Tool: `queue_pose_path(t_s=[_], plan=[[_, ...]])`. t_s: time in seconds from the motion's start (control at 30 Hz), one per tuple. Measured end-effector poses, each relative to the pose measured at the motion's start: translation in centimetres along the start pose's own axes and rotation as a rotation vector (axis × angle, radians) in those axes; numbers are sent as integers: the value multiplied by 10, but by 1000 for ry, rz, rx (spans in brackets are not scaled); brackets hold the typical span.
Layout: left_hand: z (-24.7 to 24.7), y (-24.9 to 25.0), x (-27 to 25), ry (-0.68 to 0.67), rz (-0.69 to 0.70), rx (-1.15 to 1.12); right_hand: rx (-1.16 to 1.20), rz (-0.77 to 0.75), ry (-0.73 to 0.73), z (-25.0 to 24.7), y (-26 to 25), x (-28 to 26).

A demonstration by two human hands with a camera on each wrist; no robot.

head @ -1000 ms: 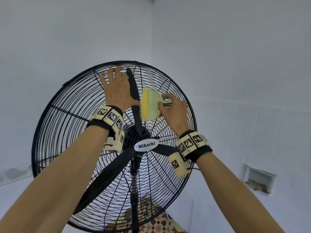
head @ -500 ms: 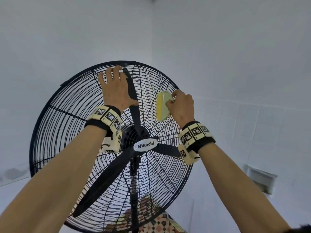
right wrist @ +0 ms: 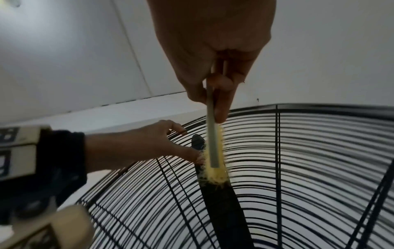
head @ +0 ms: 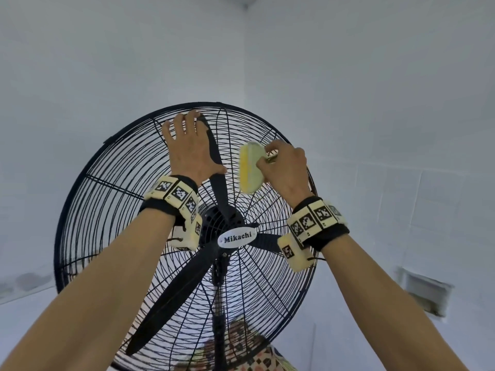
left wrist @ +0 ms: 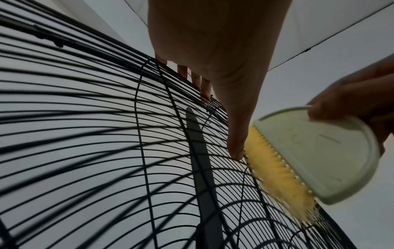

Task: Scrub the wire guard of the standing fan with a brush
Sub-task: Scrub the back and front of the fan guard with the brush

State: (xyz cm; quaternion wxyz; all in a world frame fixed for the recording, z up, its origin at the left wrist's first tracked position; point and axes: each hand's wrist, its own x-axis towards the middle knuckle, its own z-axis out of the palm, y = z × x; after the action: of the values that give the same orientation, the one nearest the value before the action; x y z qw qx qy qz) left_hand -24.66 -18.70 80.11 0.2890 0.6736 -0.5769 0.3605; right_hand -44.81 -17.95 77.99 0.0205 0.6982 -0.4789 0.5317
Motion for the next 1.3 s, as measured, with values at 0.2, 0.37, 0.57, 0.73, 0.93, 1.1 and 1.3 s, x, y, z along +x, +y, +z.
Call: queue_pose_path(t_s=[0.2, 0.37, 0.57, 0.73, 0.93, 1.1, 1.3], plan=[[0, -8, 0, -2, -17, -12, -128, 62, -46, -4, 9, 13], [1, 0, -1, -2, -15, 0, 51, -37, 20, -8, 2, 23], [-2, 1, 0, -16, -28, 25, 49, -17, 36, 3, -3, 41], [-2, 6, 2, -24, -39, 46, -106, -47, -15, -8, 8, 48], [0, 6, 2, -14, -50, 45, 175, -57, -2, 2, 16, 45], [-1, 6, 3, -23, -62, 68, -60, -73, -32, -8, 25, 55], [-1, 8, 3, -15, -60, 65, 272, -101, -13, -2, 6, 61]])
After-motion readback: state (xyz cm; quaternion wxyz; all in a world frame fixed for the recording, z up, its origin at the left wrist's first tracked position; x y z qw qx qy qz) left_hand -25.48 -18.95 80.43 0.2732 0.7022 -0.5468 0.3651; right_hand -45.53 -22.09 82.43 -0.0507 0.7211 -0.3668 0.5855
